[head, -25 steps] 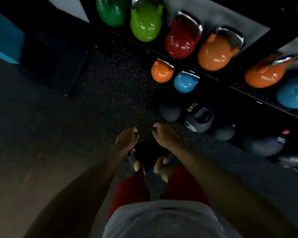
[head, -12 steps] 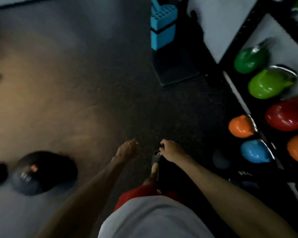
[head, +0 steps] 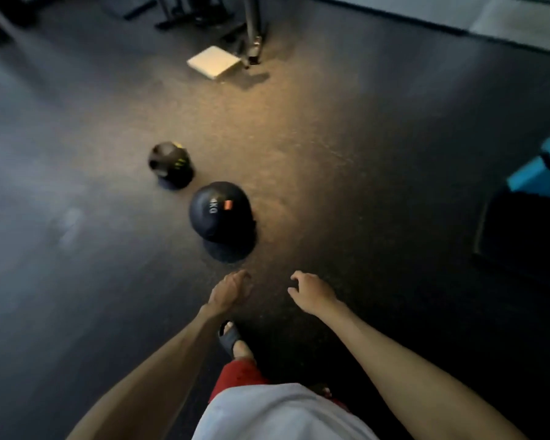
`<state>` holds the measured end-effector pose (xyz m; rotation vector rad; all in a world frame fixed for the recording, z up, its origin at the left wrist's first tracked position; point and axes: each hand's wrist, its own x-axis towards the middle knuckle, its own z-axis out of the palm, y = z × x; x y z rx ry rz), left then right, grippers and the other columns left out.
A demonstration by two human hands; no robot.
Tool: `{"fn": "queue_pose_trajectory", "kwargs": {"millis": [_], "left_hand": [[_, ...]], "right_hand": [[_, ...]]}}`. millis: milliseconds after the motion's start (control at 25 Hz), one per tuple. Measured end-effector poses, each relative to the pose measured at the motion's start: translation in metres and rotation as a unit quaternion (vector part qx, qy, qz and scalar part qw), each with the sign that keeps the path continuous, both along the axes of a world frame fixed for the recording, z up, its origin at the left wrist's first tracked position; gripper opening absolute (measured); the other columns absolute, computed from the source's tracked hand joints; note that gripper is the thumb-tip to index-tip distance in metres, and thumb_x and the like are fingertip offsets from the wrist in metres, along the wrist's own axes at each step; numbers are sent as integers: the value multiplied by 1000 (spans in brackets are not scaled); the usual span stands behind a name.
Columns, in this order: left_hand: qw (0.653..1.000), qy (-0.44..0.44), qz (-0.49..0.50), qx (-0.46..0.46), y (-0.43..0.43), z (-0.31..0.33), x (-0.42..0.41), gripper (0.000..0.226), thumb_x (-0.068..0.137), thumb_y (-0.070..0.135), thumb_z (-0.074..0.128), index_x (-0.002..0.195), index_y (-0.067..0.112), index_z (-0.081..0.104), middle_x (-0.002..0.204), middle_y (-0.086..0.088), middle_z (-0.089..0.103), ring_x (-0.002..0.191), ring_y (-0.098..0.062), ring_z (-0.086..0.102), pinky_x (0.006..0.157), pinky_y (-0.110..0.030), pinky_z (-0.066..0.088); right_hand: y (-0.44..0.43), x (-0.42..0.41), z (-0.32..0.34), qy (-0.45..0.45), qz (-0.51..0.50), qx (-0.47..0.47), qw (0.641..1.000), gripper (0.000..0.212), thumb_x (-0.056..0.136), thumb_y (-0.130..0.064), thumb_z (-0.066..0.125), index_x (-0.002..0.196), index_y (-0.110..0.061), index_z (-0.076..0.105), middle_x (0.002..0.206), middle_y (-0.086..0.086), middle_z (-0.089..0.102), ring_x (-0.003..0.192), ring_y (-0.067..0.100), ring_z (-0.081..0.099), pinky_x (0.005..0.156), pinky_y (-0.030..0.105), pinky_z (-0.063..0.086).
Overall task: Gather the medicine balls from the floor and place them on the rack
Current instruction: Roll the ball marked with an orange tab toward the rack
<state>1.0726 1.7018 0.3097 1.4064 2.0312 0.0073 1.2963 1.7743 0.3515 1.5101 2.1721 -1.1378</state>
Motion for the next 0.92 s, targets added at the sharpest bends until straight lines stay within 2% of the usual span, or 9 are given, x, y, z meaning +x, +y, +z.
{"fn": "queue_pose_trajectory", "kwargs": {"millis": [200,400,720,920], "left_hand": [[995,-29,97,2,-39,-4,-128,37,98,34,57,130,17,58,132,-8,62,122,-27,58,101,-39,47],[990,-37,133,7,-47,-6,-260,37,99,31,56,133,15,56,133,-10,59,121,-27,58,102,-40,48],[996,-8,82,-30,5,-14,-423,37,101,33,52,134,16,53,133,-8,57,120,-26,59,99,-38,47],[999,8,2,-48,101,-28,-517,43,102,34,51,141,17,49,140,-7,54,126,-25,56,104,-37,46]], "right_hand": [[3,-151,-10,-28,82,16,996,43,102,-36,52,142,-22,47,139,4,54,122,24,57,95,39,51],[14,-295,-17,-42,110,23,993,43,101,-36,52,142,-21,48,140,5,55,125,24,56,98,41,50],[64,-449,-35,-56,123,33,990,39,100,-35,53,135,-18,54,133,7,59,125,28,56,102,42,47],[135,-530,-67,-42,85,11,995,38,99,-35,53,132,-16,56,132,9,60,125,30,55,102,42,46]]}}
